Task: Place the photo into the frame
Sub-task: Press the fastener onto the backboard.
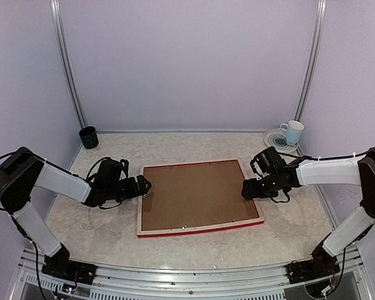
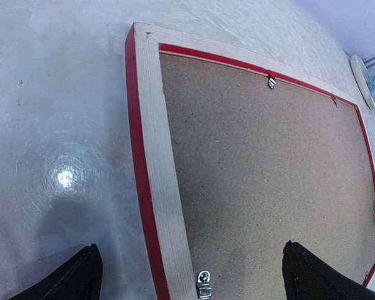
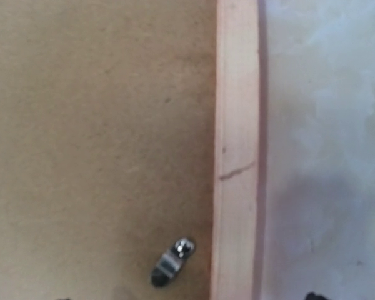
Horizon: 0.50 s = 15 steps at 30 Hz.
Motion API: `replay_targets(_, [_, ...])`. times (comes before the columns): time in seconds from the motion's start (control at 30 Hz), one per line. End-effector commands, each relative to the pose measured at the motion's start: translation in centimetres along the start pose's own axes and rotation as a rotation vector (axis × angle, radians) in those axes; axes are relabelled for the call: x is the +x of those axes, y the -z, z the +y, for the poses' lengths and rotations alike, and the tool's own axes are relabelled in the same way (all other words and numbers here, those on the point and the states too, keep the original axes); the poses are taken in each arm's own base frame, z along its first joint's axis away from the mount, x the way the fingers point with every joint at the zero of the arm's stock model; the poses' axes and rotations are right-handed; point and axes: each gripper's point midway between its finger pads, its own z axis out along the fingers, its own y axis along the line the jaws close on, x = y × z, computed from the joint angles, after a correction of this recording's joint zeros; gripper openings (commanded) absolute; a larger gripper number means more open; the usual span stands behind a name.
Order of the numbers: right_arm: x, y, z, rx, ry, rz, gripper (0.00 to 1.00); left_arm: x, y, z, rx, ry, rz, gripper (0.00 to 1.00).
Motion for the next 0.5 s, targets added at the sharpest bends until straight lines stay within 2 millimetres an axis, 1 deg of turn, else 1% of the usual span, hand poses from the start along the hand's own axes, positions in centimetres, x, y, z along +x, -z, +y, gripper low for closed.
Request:
replay_targets(0.0, [-1.8, -0.5, -0.1, 0.02, -0.009, -0.037, 0.77, 2.2, -0.6, 0.9, -0.007, -0.01, 0.064, 0.99])
replay_targets(0.13, [-2.3, -1.1, 0.0, 0.028, -0.011, -0.04, 0.73, 2.1, -0.7, 1.2, -0.008, -0.007, 0.064, 0.99])
replay_targets(0.3, [-2.3, -1.8, 0.0, 0.041, -0.01, -0.03, 0.63, 2.3, -0.9, 1.4, -0.005, 0.001, 0.073, 0.99])
replay_targets(0.47, [-2.1, -2.3, -0.3, 0.055, -0.007, -0.024, 0.59, 2.7, -1.2, 1.5, -0.001, 0.01, 0.088, 0.99])
